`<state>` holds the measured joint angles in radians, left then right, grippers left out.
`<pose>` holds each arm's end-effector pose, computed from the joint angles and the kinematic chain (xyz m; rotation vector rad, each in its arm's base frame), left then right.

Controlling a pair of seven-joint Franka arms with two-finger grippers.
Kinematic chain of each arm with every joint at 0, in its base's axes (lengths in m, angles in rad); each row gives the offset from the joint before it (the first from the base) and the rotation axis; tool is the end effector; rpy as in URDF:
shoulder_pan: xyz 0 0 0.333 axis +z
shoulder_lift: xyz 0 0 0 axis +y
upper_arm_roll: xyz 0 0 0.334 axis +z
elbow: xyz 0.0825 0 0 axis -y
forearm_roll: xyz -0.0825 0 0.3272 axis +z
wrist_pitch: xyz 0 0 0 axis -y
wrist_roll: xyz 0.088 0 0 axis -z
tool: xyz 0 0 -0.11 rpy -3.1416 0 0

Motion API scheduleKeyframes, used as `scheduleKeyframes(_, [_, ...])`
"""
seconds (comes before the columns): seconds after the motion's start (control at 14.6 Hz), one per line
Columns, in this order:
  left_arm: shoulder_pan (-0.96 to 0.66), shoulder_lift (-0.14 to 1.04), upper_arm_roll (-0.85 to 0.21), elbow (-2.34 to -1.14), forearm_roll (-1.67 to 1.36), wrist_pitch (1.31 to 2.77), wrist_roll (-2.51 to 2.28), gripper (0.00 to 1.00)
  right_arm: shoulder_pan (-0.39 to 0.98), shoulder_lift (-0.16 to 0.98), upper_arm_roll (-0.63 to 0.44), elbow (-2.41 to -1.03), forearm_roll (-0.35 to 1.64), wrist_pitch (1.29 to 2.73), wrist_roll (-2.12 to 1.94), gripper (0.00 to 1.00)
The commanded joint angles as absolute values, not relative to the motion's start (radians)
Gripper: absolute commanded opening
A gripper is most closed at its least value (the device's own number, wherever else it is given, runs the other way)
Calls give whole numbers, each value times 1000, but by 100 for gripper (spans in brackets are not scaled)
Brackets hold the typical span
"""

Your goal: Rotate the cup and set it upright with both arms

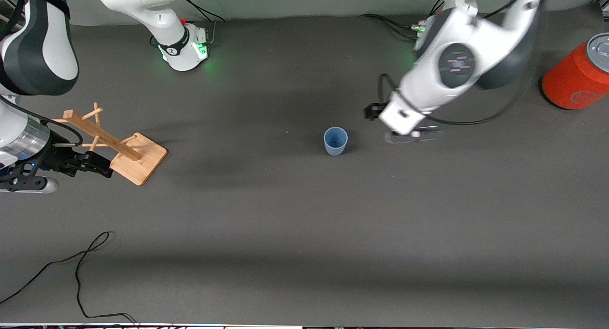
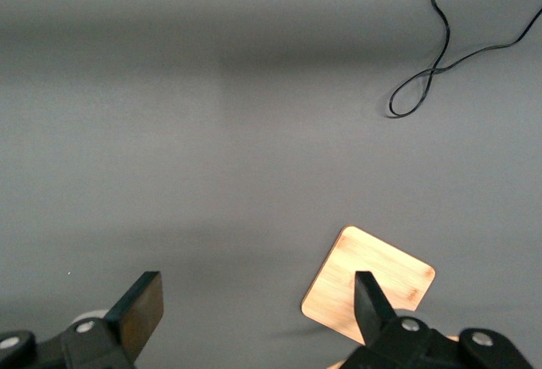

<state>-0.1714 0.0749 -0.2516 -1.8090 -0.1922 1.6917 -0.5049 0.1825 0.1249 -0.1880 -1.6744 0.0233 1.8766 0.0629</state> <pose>0.4584 -0.2229 0.5161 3.0102 0.1843 -0.3977 0.5566 0.0048 0.5586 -3.1355 0.1132 -0.1248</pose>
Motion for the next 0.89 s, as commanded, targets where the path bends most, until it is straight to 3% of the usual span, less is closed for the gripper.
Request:
scheduleKeyframes(0.0, [-46,32,-253,-1775,-198,1602,-369,100,189,92,-189,-1666,15,1844,41,100])
scheduleKeyframes(0.27, [44,-18,-221,-1773,-95,1578,-212,100,189,83,-189,-1652,15,1839,46,100])
scheduleKeyframes(0.41, [45,-23,-154,-1761,-81,1572,-97,100,189,80,-189,-1651,14,1824,40,100])
scheduleKeyframes(0.62, [14,-22,-53,-1694,-78,1565,-43,100,190,80,-180,-1576,21,1686,34,100])
scheduleKeyframes(0.82, [-12,-15,-21,-1646,-63,1546,-35,100,186,78,-179,-1568,21,1669,8,100])
